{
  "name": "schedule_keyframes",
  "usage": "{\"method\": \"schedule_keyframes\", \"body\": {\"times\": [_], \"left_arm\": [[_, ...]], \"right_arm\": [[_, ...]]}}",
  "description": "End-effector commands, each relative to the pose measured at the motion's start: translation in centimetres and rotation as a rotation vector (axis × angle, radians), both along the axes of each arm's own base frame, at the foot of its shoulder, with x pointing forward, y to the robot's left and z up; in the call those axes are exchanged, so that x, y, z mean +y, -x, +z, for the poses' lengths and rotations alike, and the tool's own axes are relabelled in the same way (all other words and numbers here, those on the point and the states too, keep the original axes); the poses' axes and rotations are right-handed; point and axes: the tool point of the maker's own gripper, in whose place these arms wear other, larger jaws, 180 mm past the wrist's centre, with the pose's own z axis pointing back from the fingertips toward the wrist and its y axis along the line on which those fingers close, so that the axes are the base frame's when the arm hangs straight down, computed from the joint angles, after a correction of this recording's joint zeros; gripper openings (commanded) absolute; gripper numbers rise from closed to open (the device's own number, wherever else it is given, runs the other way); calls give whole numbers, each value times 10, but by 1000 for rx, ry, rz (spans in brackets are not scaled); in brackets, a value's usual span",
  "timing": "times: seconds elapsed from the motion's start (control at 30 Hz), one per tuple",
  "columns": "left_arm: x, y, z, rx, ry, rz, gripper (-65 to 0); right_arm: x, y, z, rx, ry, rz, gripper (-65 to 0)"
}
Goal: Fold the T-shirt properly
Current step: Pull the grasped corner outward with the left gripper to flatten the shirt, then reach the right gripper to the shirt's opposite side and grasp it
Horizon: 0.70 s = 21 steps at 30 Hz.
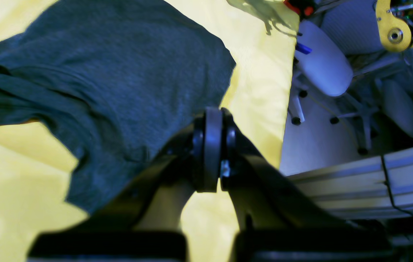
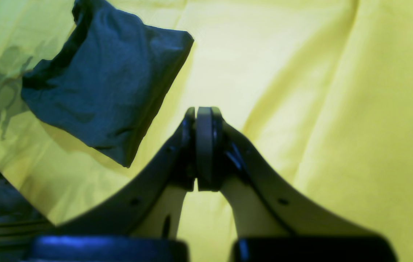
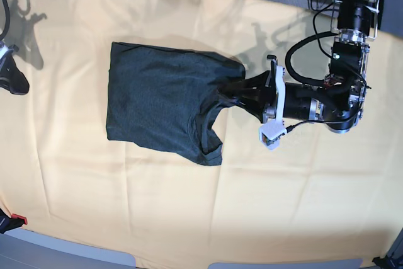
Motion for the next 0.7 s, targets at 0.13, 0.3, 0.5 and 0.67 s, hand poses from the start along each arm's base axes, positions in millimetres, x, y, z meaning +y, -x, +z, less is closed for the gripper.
{"method": "schedule_keyframes", "body": {"times": [0.13, 0.3, 0.5, 0.67], "left_arm": [[-19, 18, -1, 14, 11, -100, -650], [-35, 36, -16, 40, -27, -172, -650], [-54, 42, -30, 15, -78, -205, -650], [-60, 39, -41, -20, -138, -200, -650]], "right_arm": [[28, -13, 4, -10, -2, 122, -650], [42, -49, 8, -79, 63, 135, -650], [73, -83, 10, -110, 159, 228, -650], [62, -125, 5, -169, 362, 140, -650]]}}
